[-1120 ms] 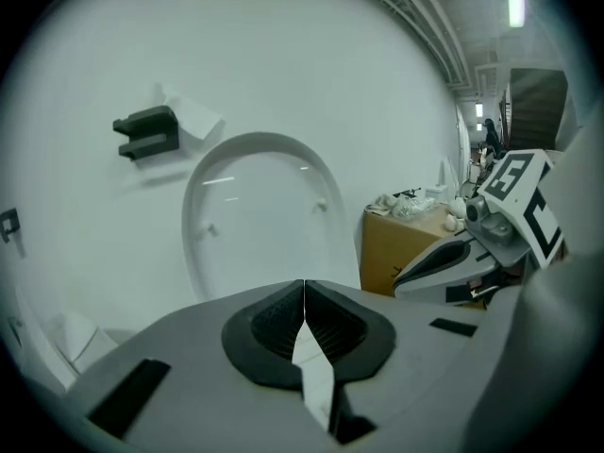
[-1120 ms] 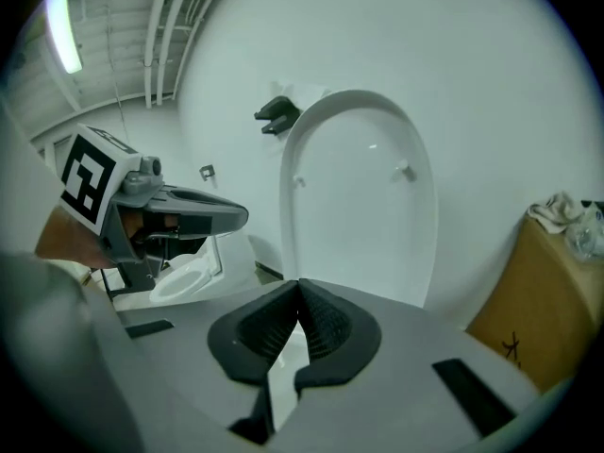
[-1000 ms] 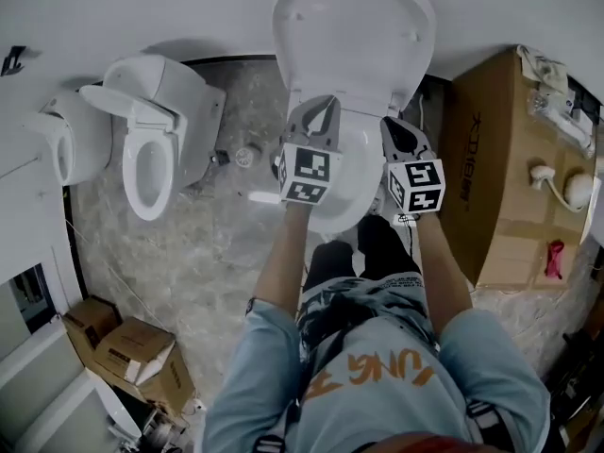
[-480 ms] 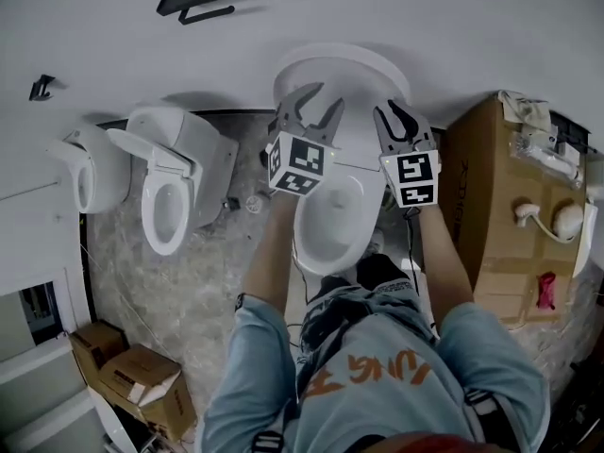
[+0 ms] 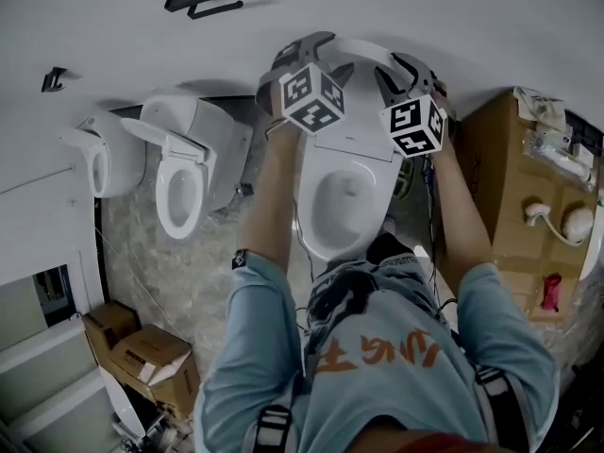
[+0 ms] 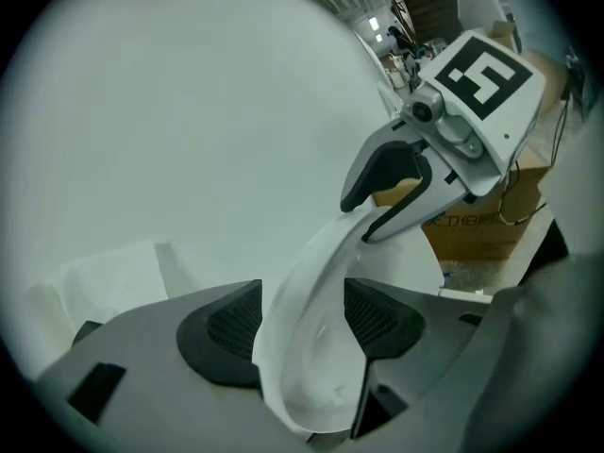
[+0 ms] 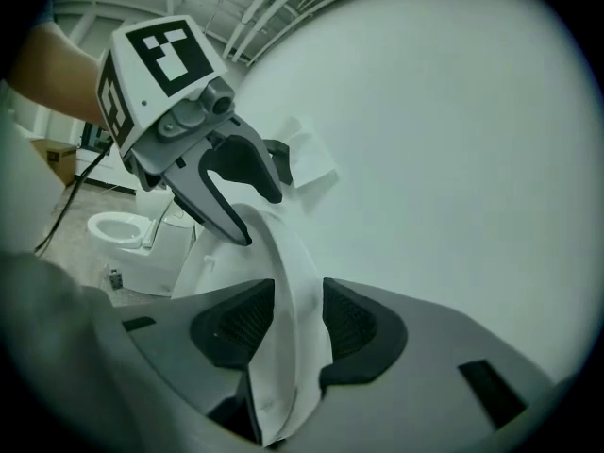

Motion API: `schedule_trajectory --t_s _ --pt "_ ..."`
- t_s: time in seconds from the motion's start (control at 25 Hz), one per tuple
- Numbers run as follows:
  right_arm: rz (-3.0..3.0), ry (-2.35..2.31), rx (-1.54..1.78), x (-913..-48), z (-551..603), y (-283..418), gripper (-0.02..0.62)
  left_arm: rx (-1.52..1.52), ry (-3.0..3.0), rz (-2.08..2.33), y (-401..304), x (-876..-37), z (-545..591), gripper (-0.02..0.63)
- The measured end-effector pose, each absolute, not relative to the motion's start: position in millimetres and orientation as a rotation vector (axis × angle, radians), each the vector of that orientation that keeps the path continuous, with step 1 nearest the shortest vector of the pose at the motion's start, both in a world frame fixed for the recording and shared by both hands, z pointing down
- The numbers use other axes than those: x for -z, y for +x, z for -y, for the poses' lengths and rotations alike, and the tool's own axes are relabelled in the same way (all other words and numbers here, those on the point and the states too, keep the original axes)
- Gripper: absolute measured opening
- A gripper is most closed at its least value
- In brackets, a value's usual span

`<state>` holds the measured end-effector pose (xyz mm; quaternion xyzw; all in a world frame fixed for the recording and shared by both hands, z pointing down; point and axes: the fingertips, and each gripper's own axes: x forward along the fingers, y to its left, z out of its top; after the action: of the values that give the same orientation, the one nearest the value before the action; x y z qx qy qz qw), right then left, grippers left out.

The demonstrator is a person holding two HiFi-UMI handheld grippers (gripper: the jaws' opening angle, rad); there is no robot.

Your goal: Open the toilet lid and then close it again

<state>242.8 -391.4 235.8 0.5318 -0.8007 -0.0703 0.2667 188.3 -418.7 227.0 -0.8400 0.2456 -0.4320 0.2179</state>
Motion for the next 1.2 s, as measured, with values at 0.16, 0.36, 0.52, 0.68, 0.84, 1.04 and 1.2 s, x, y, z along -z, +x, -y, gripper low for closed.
schedule_trajectory --t_s 0.16,0.36,0.52,0.68,0.84,1.04,1.2 --pt "2.143 1.394 0.218 -239.5 407.4 246.1 0.180 1.281 -2.289 -0.637 189.8 -240.4 439.3 0.285" --pt "2.155 1.348 0.173 -243.7 415.5 253.2 0.196 1.243 -2.428 -0.616 193.4 -244.7 435.6 0.283" --pt "2.185 1.344 0.166 -243.2 404.0 243.1 0.164 1.212 -2.405 -0.626 184.5 -239.4 426.2 0.209" --pt "2.221 1.334 0.194 -237.1 383.4 232.8 0.167 1.137 -2.424 -0.646 173.7 -228.8 407.8 0.170" --pt "2.267 1.331 0.160 -235.4 353.8 218.3 0.184 1.123 -2.429 -0.622 159.5 -226.6 375.2 0.173" --pt "2.265 1.258 0.140 -237.8 316.5 198.9 0.192 1.137 -2.395 -0.577 140.8 -226.0 335.8 0.179" --pt "2.251 1.204 0.137 -242.7 284.1 185.3 0.198 1.119 -2.378 -0.555 126.8 -228.1 301.4 0.193"
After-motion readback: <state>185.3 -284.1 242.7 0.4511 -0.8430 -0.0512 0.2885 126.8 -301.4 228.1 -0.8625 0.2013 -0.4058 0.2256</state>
